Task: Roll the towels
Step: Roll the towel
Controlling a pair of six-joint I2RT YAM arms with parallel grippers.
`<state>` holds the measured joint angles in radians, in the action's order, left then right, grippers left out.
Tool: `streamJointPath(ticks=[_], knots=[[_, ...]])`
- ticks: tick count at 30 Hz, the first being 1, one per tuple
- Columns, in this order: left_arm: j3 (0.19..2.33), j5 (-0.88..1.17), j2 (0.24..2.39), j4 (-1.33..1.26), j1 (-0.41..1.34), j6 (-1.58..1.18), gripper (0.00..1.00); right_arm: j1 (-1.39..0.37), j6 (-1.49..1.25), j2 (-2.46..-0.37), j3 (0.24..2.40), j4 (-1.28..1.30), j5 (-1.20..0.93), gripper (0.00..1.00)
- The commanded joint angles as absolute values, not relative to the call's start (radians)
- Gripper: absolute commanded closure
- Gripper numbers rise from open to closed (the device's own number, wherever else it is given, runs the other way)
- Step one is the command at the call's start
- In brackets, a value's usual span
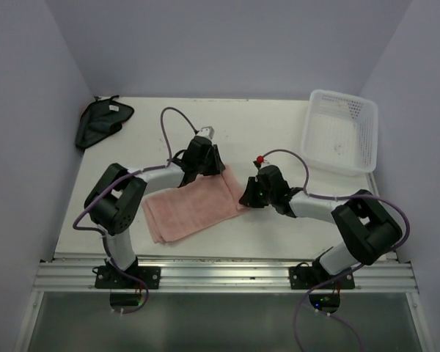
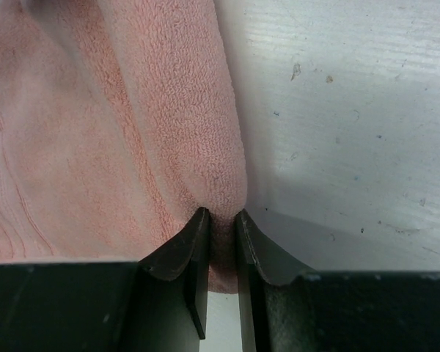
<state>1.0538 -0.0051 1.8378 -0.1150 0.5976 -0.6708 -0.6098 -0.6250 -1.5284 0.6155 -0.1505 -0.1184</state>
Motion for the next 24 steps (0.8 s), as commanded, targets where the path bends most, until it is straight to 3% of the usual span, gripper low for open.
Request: streamJointPath(ticks=[1, 13, 24], knots=[[1.094, -0.054, 1.772, -0.104, 0.575, -0.67, 0.68, -0.629, -0.597, -1.514, 0.588, -0.02, -0.045, 1.0], [1.164, 0.104, 1.703, -0.113, 0.589, -0.79, 0.61, -0.65, -0.609, -1.463, 0.595, -0.003, 0.025, 1.0], [1.215, 0.114, 1.807, -0.058, 0.66, -0.808, 0.55, -0.657, -0.634, -1.447, 0.578, -0.003, 0.051, 1.0]])
